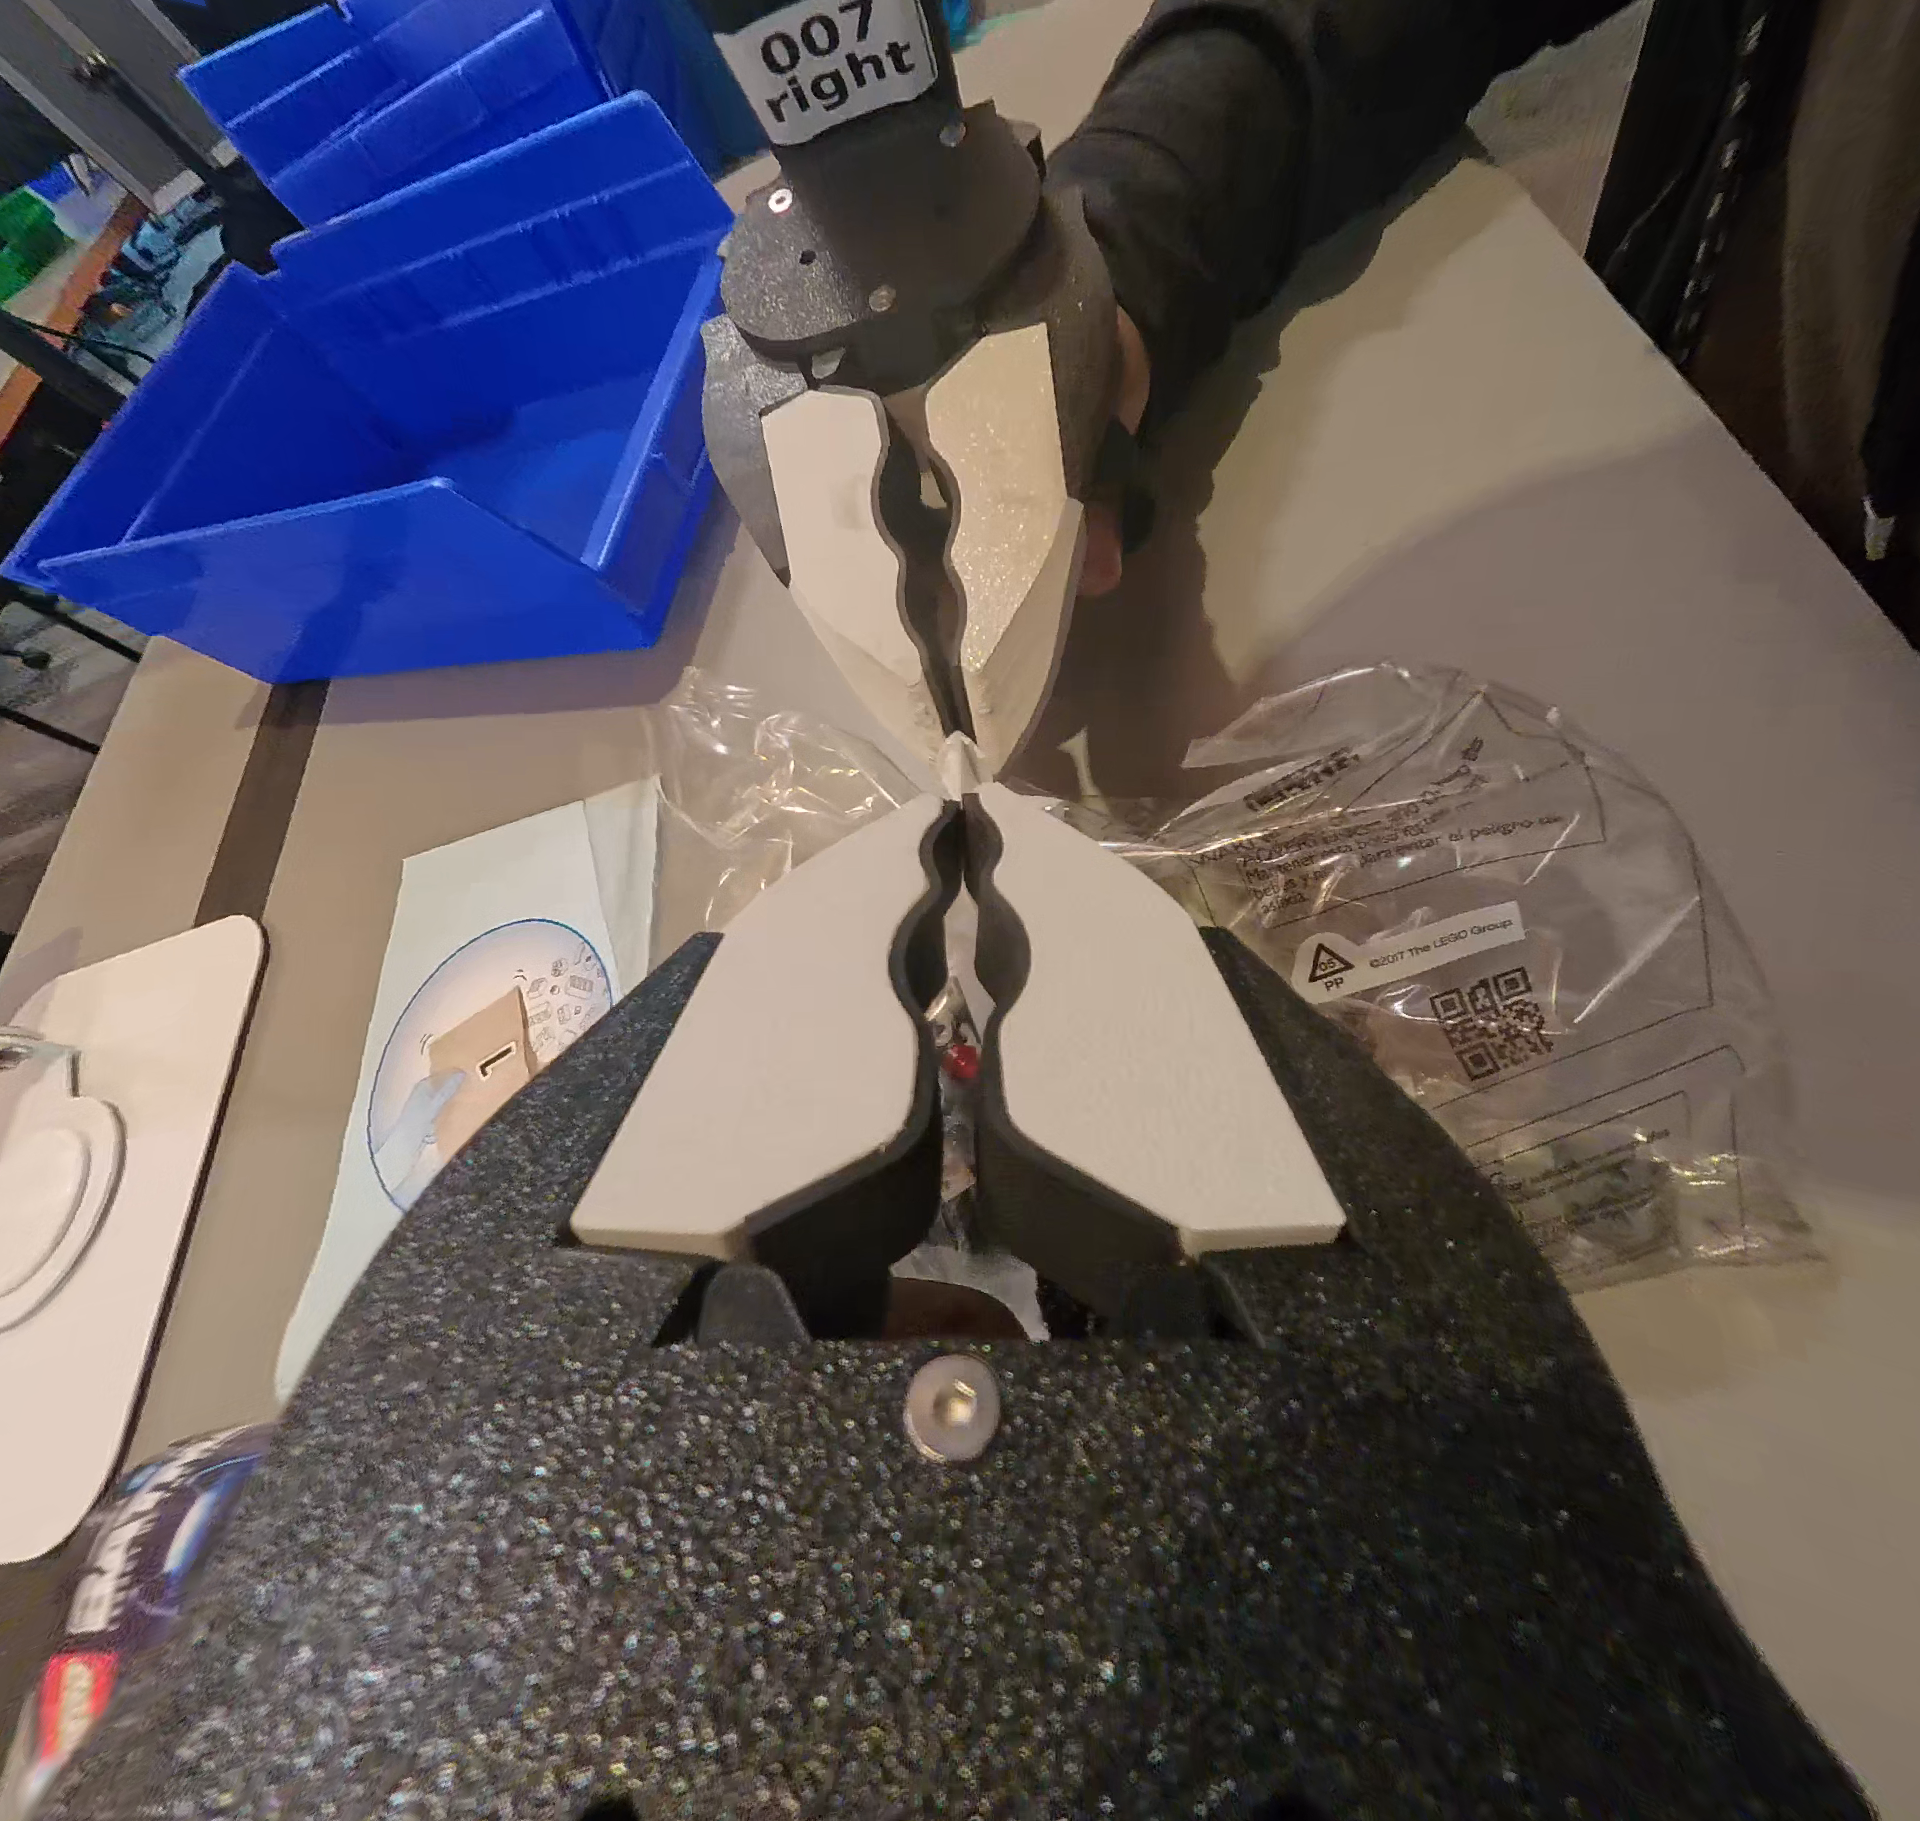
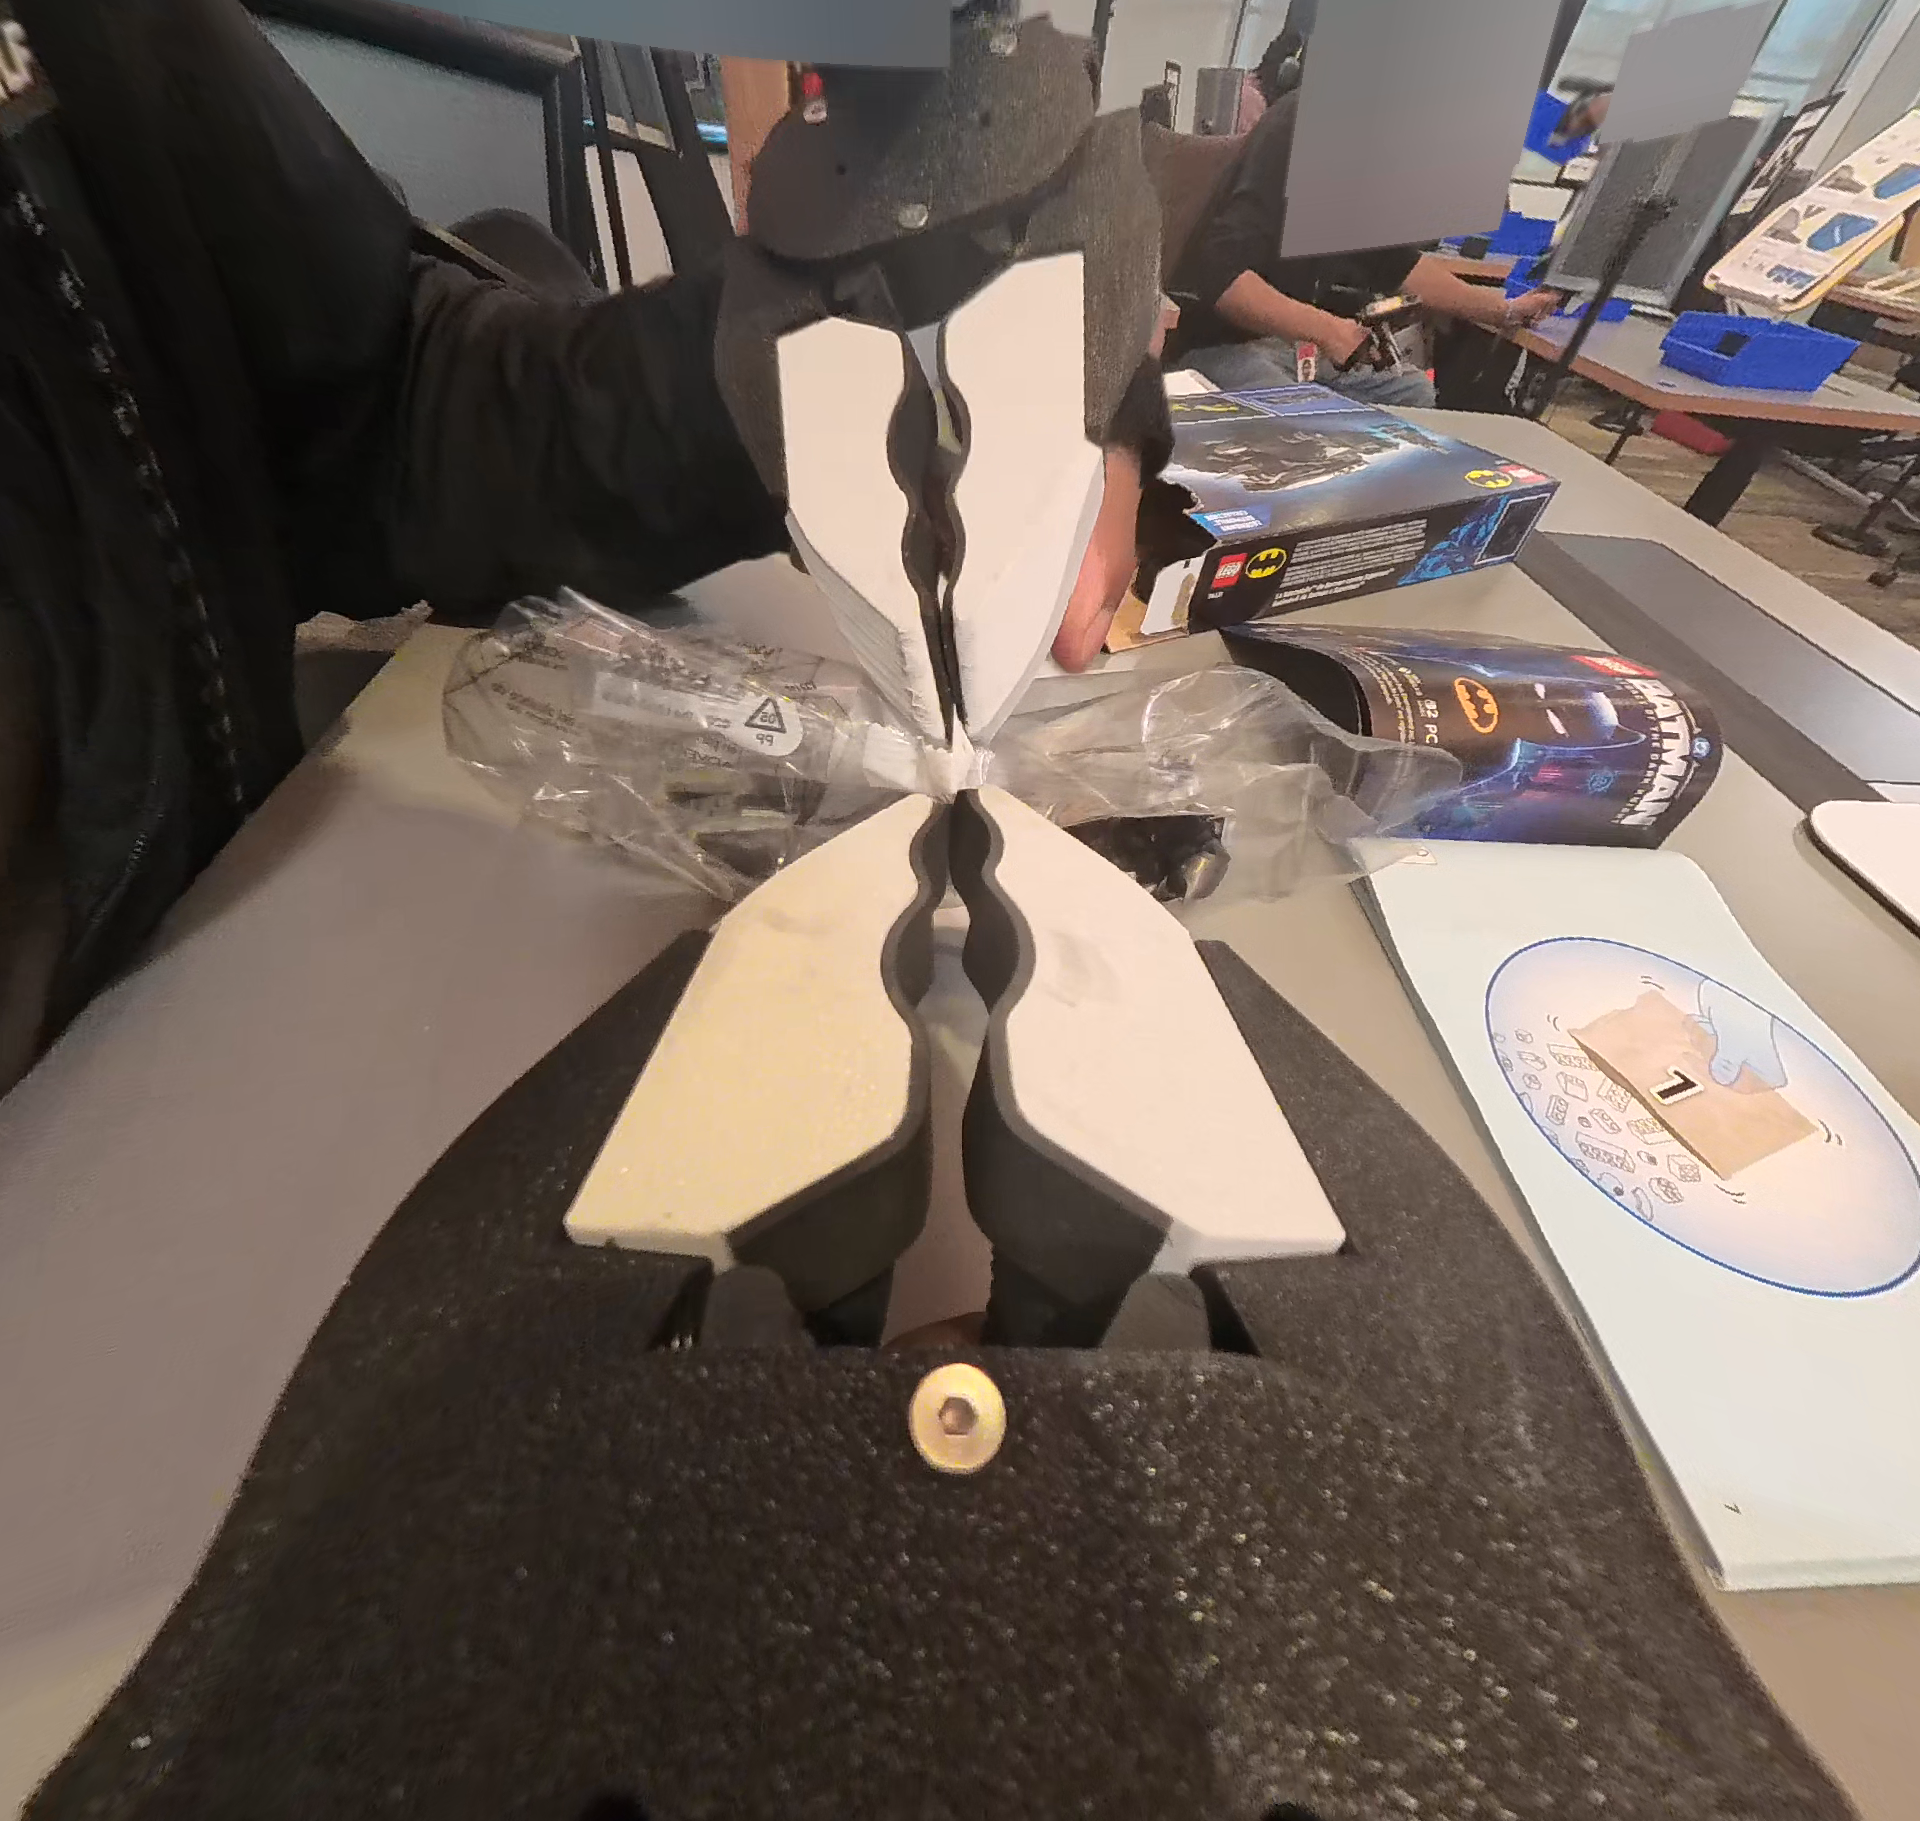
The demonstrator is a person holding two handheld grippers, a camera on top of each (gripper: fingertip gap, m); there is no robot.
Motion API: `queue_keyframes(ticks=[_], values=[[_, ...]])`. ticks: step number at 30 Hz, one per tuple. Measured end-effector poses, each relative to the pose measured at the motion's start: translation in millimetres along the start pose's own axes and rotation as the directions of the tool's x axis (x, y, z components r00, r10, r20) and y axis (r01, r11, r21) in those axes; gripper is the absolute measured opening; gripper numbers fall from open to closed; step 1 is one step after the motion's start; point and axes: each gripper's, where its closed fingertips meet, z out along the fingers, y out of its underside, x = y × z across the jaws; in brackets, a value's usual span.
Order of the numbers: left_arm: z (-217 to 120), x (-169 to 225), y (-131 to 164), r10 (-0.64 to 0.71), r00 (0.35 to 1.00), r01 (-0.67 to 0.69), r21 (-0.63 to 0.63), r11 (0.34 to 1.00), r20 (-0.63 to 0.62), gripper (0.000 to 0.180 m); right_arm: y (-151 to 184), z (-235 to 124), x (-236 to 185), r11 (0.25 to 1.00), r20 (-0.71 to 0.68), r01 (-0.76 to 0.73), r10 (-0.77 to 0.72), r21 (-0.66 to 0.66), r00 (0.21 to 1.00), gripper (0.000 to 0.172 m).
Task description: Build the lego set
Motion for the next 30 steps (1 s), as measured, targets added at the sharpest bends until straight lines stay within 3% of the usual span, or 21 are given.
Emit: queue_keyframes(ticks=[7,19,26,30], values=[[-1.6,6.1,8.3,-0.082,0.996,0.086,0.114,0.99,-0.039,0.0,5.5,3.3,-3.0,0.999,0.031,-0.015,0.016,-0.039,0.999,0.0],[1.7,11.1,20.1,-0.149,0.985,0.162,0.173,0.972,-0.083,0.0,18.1,5.2,-4.0,0.991,0.042,-0.05,0.055,-0.127,0.998,0.0],[-1.0,7.2,20.7,-0.189,0.978,0.205,0.219,0.954,-0.094,0.0,16.0,3.1,0.1,0.986,0.037,-0.131,0.136,-0.105,0.99,0.0],[-19.1,-5.6,26.8,-0.254,0.964,0.264,0.267,0.927,-0.073,0.0,15.5,-7.2,15.1,0.981,0.0,-0.178,0.179,-0.074,0.984,0.0]])
